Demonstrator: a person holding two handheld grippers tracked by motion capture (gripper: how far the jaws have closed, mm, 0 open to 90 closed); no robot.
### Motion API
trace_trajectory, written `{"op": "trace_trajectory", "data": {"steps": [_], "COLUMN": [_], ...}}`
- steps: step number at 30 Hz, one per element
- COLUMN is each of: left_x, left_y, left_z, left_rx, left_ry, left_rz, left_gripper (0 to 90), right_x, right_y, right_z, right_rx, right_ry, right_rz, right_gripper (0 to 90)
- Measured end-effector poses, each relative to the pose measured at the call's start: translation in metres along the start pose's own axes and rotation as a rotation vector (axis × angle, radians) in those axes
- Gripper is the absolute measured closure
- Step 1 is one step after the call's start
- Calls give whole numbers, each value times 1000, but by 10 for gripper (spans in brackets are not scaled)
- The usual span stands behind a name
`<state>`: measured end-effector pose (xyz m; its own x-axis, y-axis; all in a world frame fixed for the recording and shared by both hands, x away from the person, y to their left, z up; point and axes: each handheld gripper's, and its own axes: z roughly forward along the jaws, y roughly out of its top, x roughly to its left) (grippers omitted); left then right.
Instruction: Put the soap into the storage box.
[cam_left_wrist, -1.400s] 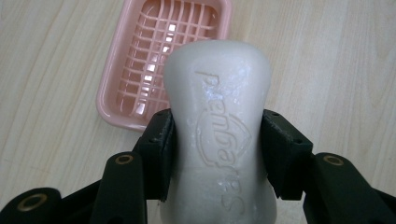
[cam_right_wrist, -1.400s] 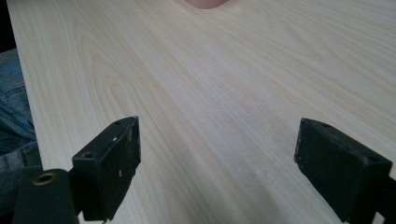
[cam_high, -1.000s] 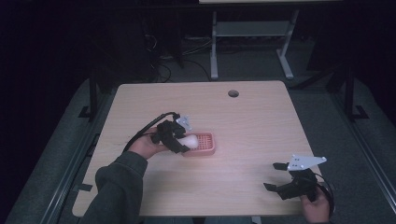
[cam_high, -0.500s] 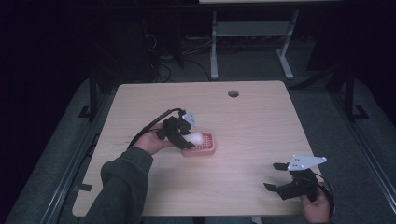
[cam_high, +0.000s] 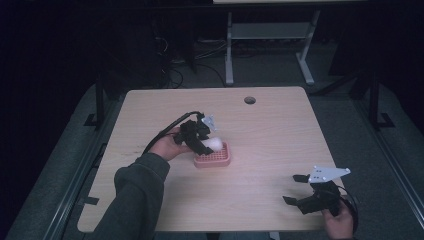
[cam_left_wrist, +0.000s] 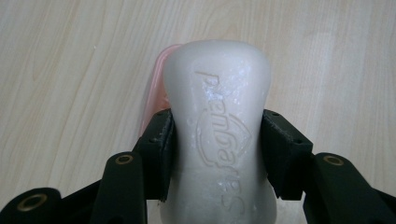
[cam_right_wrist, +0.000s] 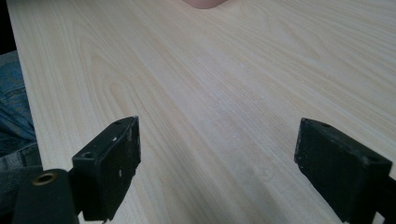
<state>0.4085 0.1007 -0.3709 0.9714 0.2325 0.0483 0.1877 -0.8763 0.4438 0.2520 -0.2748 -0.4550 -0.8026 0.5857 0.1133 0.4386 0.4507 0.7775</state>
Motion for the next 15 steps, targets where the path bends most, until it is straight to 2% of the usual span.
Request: {"op": "trace_trajectory", "data": {"steps": [5, 15], "left_x": [2, 11], "left_y": [3, 0], "left_z": [9, 27], "left_rx": [9, 22], "left_ry": [-8, -28], "left_rz": [4, -25], "left_gripper": [491, 491], "right_x": [-1, -1], "right_y": [-1, -1], "right_z": [0, 0], "right_rx": [1, 2], "right_ry": [-2, 1], "right_rz": [-3, 1], "right_gripper": [142, 142]}}
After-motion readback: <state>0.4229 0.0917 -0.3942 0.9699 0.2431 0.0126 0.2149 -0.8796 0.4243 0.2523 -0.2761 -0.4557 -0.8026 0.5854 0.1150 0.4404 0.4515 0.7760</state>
